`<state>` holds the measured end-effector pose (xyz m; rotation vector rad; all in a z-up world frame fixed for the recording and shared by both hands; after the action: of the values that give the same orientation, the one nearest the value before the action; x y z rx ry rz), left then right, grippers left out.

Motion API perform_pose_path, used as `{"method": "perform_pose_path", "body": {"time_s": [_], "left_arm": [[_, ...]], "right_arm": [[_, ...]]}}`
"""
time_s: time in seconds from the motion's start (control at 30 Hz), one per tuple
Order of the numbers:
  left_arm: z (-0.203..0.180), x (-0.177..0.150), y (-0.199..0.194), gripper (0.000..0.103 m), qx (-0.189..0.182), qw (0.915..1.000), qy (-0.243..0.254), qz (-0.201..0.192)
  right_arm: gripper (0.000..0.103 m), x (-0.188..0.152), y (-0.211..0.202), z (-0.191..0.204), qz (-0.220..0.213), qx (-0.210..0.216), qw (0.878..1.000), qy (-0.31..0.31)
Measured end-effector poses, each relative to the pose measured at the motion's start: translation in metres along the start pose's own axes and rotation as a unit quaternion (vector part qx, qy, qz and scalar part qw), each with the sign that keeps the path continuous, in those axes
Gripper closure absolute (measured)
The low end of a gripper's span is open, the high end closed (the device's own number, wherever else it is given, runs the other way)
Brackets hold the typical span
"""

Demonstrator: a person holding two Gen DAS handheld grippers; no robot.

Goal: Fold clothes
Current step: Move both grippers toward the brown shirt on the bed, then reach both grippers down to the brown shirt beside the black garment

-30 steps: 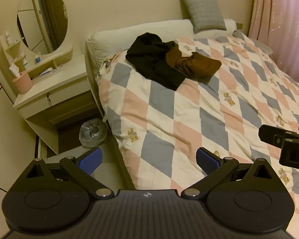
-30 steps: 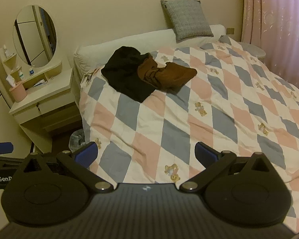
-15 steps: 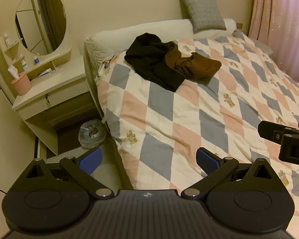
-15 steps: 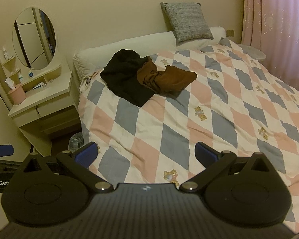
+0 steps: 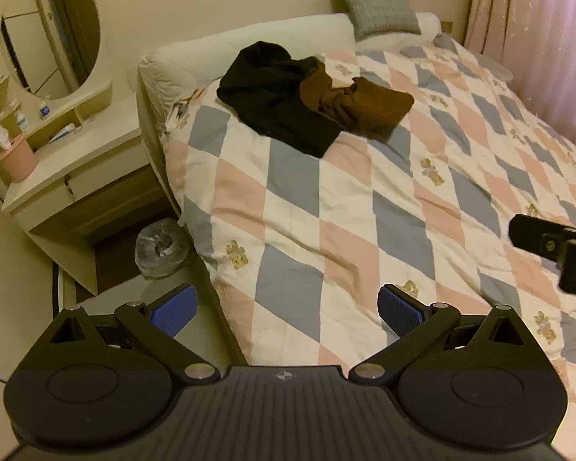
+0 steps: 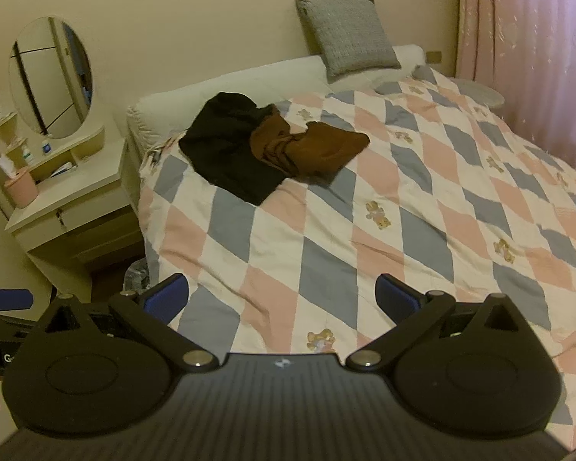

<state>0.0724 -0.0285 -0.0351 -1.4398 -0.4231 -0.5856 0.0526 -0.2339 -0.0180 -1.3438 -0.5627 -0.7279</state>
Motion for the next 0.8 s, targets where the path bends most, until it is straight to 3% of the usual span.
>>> {"method": "perform_pose_path", "body": {"time_s": [0.1,0.2,0.43,0.67,0.8], "left_arm": [[0.001,0.009,0.019,0.0,0.001,0.9999,0.009,0.008],[0.006,0.023,0.043,0.0,-0.027,0.9995,0.008,0.015],[0.01,0.094,0.131,0.0,-0.07,0.9962,0.047,0.022],[0.019,0.176,0.228,0.007,-0.089,0.9914,0.094,0.022],[0.025,0.216,0.28,0.007,-0.088,0.9889,0.117,0.022]], "right_arm": [[0.001,0.004,0.013,-0.009,0.001,-0.005,1.0,0.017],[0.001,0.011,0.032,-0.017,0.002,-0.017,0.999,0.03],[0.002,0.037,0.112,-0.026,0.021,-0.033,0.996,0.079],[0.026,0.059,0.227,-0.022,0.091,-0.04,0.987,0.127],[0.028,0.079,0.285,-0.016,0.102,-0.044,0.983,0.146]]}}
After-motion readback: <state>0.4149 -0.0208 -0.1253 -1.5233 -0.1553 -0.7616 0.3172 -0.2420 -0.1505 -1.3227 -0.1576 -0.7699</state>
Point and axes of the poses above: each gripper's, at about its wrist camera, not at the fingertips, and y roughly the way its jaws point, z to its left, x to its top, the point moved 2 cm from there along y, roughly the way its jaws point
